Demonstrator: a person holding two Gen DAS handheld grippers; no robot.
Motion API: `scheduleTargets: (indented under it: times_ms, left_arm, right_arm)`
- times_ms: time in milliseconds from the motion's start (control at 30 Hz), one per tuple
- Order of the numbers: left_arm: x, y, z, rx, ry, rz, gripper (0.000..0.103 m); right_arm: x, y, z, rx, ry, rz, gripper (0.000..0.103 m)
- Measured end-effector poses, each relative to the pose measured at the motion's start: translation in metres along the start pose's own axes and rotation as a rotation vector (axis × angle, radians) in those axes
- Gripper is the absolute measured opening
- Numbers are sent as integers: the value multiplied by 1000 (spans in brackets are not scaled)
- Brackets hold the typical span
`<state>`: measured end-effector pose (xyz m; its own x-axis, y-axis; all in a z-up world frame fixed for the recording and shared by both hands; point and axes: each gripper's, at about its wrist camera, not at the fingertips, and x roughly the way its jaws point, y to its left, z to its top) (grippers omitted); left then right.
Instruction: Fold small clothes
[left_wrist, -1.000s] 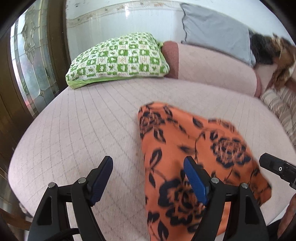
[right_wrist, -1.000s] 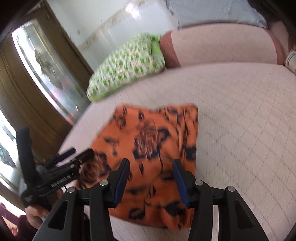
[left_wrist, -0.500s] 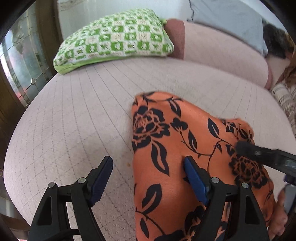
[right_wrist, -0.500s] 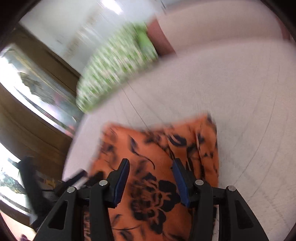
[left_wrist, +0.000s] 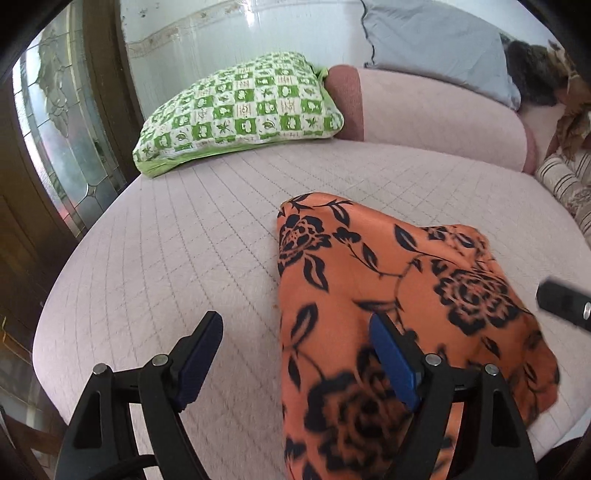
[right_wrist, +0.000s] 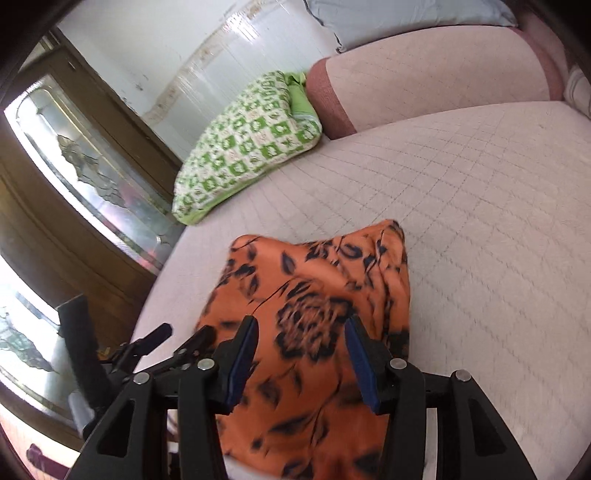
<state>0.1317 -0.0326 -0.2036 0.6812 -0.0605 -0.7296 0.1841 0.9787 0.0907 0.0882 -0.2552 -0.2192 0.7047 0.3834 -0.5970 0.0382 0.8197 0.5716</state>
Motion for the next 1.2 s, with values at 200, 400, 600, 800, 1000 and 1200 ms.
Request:
scheduleTargets:
  times_ms: [200,400,600,800,1000,1200]
  left_arm:
    - [0,-6,-17,40,55,44,82]
    - [-34,2,-22,23,29,52,82]
    - [-71,12,-17,12,-20,57,82]
    - [-118,14,-4,22,-118,47,82]
    - [-152,12,2,28,-182,33,83]
    - [-177,11,5,27,-225,35,83]
  right_arm:
    - [10,-5,-39,18,136,-71,55]
    - [-22,2,-44,40,58,-45,55]
    - [-64,28,-52,-36,-57,-39,68]
    - [-92,61,-52,-145,-119,-70,70]
    - [-116,80,-53,-179,-180,-83,70]
    - [-138,91,-52,-188,-235,-88,70]
